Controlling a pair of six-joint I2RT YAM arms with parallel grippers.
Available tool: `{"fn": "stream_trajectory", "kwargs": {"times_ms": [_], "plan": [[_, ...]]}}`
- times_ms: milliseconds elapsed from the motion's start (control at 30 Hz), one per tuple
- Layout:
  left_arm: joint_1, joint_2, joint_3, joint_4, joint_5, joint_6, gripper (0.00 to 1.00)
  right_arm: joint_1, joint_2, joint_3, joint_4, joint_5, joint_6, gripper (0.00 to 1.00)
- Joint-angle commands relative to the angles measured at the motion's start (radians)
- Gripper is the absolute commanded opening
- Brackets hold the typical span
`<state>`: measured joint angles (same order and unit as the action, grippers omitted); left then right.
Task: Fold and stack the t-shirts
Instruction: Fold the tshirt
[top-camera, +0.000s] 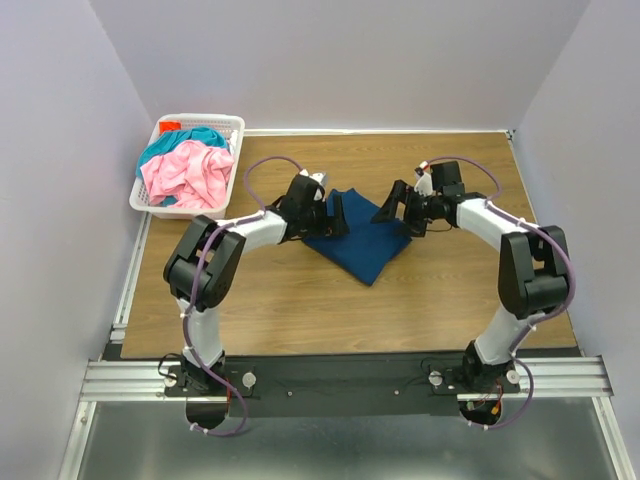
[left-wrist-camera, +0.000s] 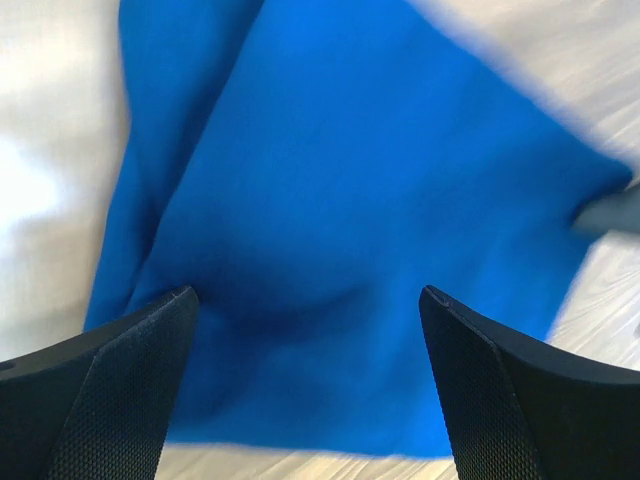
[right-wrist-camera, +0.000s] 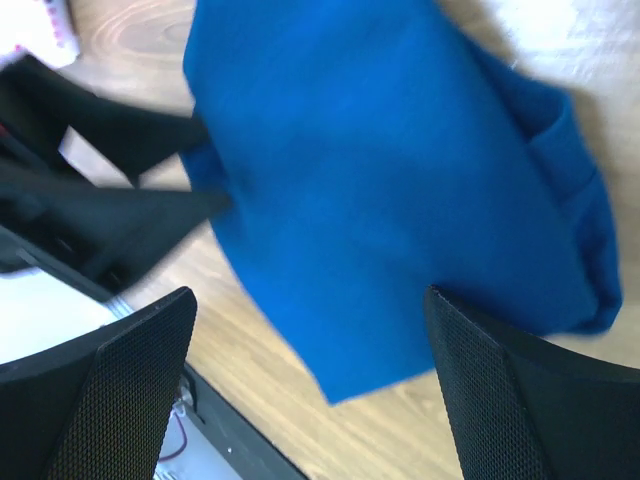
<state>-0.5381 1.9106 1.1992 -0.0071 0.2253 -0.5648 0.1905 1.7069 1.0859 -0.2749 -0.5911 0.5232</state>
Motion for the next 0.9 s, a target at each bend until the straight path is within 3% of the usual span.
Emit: {"fn": "stream_trajectory", "kwargs": {"times_ms": [0, 333, 500, 700, 867], "plan": [[-0.002, -0.038, -0.09, 0.05, 0.042, -0.041, 0.98, 0.0, 0.091, 0.071, 0.02, 0.019, -0.014, 1.0], [-0.028, -0.174, -0.346, 0.111, 0.037, -0.113, 0.98, -0.002, 0.302, 0.19, 0.022, 0.053, -0.095, 1.0], [-0.052, -0.22, -0.382, 0.118, 0.017, -0.127, 0.98, 0.012, 0.323, 0.223, 0.02, 0.031, -0.144, 1.0], [-0.068, -0.346, -0.34, 0.09, -0.03, -0.106, 0.98, 0.044, 0.168, 0.252, -0.001, 0.045, -0.206, 1.0], [-0.069, -0.452, -0.302, 0.033, -0.134, -0.084, 0.98, 0.092, -0.039, 0.163, -0.024, 0.175, -0.207, 1.0]]}}
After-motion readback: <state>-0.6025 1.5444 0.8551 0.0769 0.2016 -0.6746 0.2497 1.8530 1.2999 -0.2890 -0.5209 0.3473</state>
